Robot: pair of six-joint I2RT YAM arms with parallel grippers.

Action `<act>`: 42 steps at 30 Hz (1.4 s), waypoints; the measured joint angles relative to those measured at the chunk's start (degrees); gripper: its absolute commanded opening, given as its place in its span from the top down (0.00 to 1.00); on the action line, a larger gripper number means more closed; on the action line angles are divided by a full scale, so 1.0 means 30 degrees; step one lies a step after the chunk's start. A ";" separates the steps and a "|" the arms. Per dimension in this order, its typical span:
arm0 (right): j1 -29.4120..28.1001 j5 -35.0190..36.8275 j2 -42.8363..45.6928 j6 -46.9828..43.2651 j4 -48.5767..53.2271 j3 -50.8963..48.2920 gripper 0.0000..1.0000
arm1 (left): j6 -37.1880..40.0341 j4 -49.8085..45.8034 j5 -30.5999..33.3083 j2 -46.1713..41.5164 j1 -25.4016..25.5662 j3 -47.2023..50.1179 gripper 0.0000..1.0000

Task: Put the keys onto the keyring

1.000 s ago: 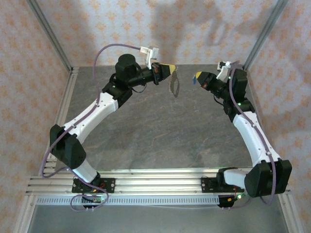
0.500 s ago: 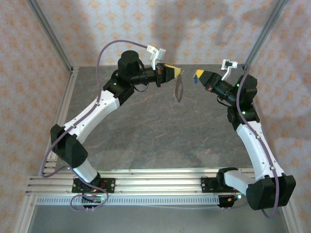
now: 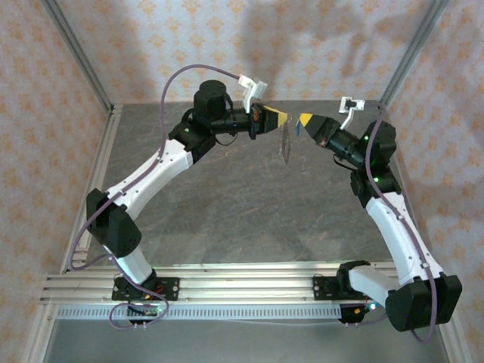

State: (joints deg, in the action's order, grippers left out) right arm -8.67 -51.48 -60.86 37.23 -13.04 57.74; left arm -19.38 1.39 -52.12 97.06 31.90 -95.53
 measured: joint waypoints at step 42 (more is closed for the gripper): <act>-0.1188 0.1807 -0.0051 -0.0277 0.0714 0.0495 1.00 | 0.1151 -0.1253 0.0925 0.0000 0.0503 -0.0648 1.00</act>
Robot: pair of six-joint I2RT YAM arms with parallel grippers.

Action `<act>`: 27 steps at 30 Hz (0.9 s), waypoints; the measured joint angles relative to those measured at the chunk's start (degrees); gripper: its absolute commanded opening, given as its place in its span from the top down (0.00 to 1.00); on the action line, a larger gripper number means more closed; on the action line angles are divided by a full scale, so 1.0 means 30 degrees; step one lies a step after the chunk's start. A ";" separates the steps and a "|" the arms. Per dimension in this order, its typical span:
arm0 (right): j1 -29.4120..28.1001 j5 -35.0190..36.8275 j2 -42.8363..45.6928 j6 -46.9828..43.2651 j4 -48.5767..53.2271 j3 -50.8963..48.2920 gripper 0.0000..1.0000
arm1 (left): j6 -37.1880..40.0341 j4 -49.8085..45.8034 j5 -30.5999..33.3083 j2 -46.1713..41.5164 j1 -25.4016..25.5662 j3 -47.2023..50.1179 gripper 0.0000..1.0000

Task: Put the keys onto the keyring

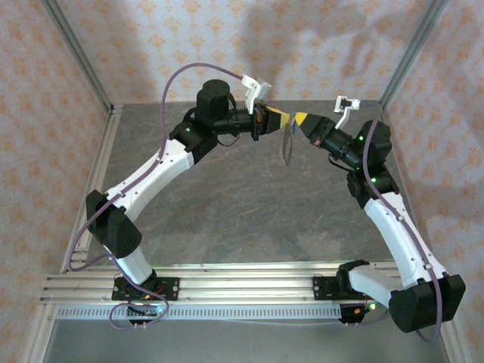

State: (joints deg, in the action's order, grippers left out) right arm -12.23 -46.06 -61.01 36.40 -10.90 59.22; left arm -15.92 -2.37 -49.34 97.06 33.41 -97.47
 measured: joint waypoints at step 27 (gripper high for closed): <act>-0.0007 0.0794 0.0765 0.0066 0.1341 -0.0029 1.00 | 0.0801 0.1042 0.3555 -0.0743 0.0000 0.1443 1.00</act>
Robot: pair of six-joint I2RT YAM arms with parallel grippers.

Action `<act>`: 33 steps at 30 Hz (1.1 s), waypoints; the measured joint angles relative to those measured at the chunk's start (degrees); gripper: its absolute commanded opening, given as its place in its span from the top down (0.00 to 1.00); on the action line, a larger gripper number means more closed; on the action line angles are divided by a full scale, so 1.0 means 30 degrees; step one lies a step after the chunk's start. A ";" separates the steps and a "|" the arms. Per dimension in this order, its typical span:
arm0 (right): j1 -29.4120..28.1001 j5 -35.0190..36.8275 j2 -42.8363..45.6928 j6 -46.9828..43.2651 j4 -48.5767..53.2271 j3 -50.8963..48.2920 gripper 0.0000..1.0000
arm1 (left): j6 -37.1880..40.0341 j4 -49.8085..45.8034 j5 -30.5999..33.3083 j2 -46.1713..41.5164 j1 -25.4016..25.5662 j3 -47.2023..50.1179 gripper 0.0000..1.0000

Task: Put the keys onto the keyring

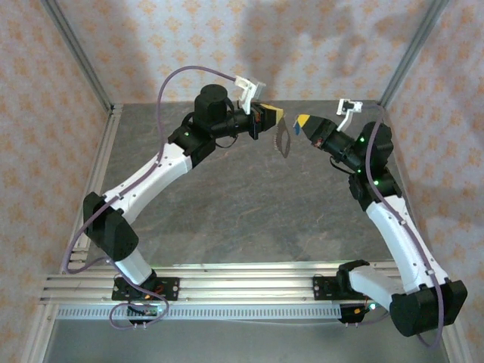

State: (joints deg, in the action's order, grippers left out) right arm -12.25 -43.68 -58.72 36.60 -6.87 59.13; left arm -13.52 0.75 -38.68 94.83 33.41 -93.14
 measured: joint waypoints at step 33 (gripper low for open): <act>0.0000 0.1224 0.0874 0.0503 -0.3993 -0.0678 1.00 | 0.3453 0.5734 0.3912 -0.2324 0.1370 0.1260 1.00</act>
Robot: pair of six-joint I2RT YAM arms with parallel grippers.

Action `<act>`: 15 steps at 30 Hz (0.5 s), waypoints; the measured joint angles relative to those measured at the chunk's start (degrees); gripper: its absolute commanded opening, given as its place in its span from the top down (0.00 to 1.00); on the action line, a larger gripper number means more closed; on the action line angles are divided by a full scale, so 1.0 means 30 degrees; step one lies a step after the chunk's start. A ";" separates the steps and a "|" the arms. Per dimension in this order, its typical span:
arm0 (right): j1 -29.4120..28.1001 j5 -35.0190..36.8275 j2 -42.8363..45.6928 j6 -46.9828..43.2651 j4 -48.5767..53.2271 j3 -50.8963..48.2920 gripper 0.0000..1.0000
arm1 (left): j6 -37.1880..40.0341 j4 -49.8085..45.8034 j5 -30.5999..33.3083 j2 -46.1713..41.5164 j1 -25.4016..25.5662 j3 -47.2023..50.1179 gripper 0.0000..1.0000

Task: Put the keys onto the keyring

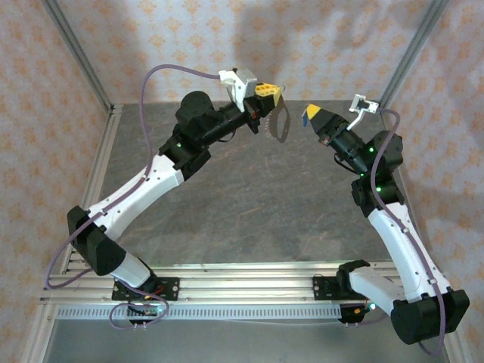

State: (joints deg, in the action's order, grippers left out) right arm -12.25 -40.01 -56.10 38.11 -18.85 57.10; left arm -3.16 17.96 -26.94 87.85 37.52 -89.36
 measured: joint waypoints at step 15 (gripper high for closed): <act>0.0000 0.0379 0.0306 -0.0291 -0.0226 0.0656 1.00 | -0.5042 0.4138 0.0000 -0.0080 0.0000 0.0525 1.00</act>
State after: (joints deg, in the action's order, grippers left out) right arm -12.25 -38.87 -55.18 37.23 -19.53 59.07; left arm -18.28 30.37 -26.94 87.61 37.52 -87.79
